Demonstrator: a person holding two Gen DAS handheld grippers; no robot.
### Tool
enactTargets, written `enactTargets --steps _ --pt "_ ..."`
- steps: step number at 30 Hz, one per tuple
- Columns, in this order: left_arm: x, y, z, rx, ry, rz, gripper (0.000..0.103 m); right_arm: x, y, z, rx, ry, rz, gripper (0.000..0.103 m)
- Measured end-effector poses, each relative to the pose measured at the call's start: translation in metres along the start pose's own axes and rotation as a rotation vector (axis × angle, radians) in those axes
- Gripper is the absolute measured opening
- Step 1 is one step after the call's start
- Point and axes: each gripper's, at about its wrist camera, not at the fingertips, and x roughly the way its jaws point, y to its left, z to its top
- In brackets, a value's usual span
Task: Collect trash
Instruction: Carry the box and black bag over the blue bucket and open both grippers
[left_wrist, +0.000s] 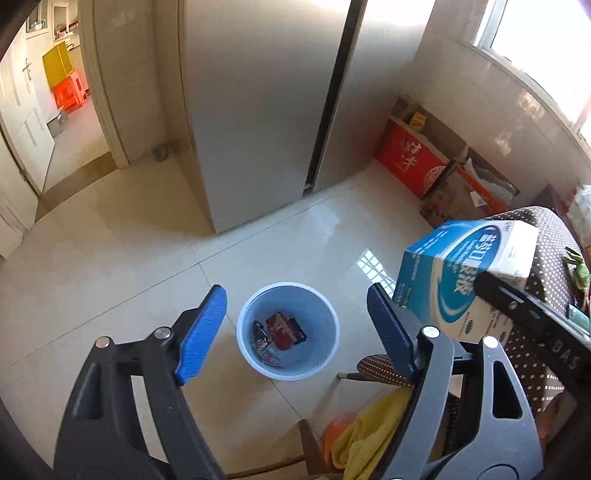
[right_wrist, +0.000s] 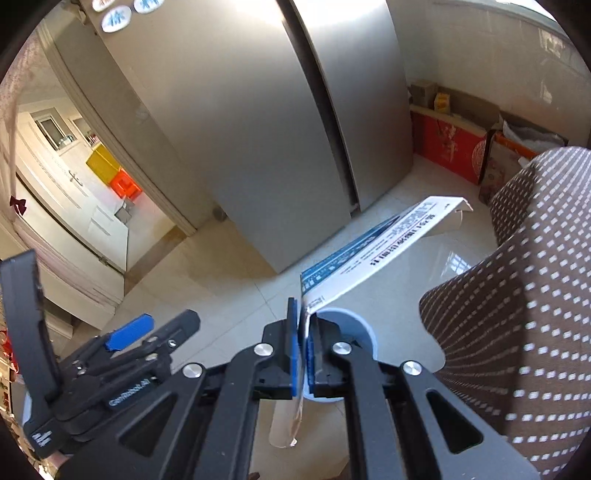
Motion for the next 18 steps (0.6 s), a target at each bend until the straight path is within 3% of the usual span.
enactTargets --steps 5,8,9,10,11,18 --pt "-0.002 0.013 -0.007 -0.029 0.005 0.050 0.077 0.022 0.008 -0.005 -0.019 0.044 -0.020 0.005" --pt "-0.003 0.023 -0.010 -0.045 0.010 0.076 0.077 0.035 0.014 -0.005 -0.027 0.081 -0.031 0.013" --pt "-0.004 0.026 -0.011 -0.049 0.011 0.083 0.077 0.041 0.016 -0.005 -0.036 0.107 -0.033 0.024" --pt "-0.004 0.029 -0.012 -0.052 0.012 0.089 0.077 0.047 0.018 -0.005 -0.039 0.133 -0.035 0.056" --pt "-0.005 0.031 -0.014 -0.055 0.012 0.097 0.077 0.050 0.019 -0.006 -0.039 0.141 -0.032 0.066" --pt "-0.014 0.032 -0.026 -0.080 0.013 0.111 0.077 0.047 0.022 -0.018 -0.079 0.143 -0.039 0.066"
